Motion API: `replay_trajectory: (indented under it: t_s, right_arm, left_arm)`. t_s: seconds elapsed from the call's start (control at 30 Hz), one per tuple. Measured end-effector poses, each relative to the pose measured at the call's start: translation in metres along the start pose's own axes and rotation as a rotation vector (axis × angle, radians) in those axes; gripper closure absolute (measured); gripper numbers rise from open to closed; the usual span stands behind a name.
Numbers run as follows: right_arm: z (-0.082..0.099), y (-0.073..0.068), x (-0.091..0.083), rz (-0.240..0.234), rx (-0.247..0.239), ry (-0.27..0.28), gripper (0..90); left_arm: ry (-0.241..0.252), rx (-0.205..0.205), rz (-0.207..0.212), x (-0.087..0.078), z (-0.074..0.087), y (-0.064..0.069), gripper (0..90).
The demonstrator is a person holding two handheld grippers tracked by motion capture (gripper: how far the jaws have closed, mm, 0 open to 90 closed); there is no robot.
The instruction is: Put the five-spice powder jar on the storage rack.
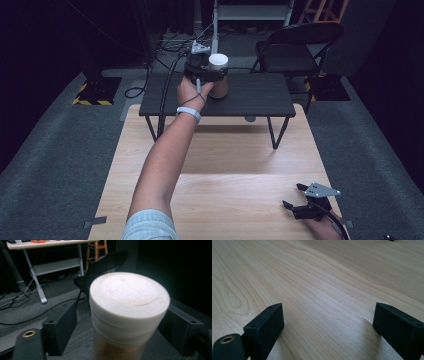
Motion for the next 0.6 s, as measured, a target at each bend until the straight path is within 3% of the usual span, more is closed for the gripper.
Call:
replay_trajectory:
  t_s: [0.07,0.13,0.27,0.4,0.6]
  right_arm:
    - [0.0,0.0,0.0,0.0,0.0,0.0,9.9]
    - [0.0,0.0,0.0,0.001,0.0,0.0,9.9]
    - [0.0,0.0,0.0,0.001,0.0,0.0,10.0]
    - [0.0,0.0,0.0,0.002,0.002,0.0,9.9]
    - [0.0,-0.001,0.0,0.004,0.003,0.001,9.9]
  left_arm:
    - [0.027,0.007,0.006,-0.014,0.0,0.0,15.3]
    - [0.079,-0.006,0.044,-0.032,0.0,-0.001,14.0]
    - [0.151,-0.006,0.088,-0.079,-0.002,0.002,14.1]
    - [0.147,0.057,0.095,-0.126,0.004,0.015,14.1]
    - [0.141,0.089,0.099,-0.182,0.044,0.037,14.4]
Point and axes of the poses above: each handheld gripper's, and its own axes: x roughly forward along the jaws, z roughly out of its underside, y roughly to its right, the point moved 9 cm from there along x, roughly forward along the jaws, and after that the axes turned 12 degrees about -y, right-handed, at the moved point
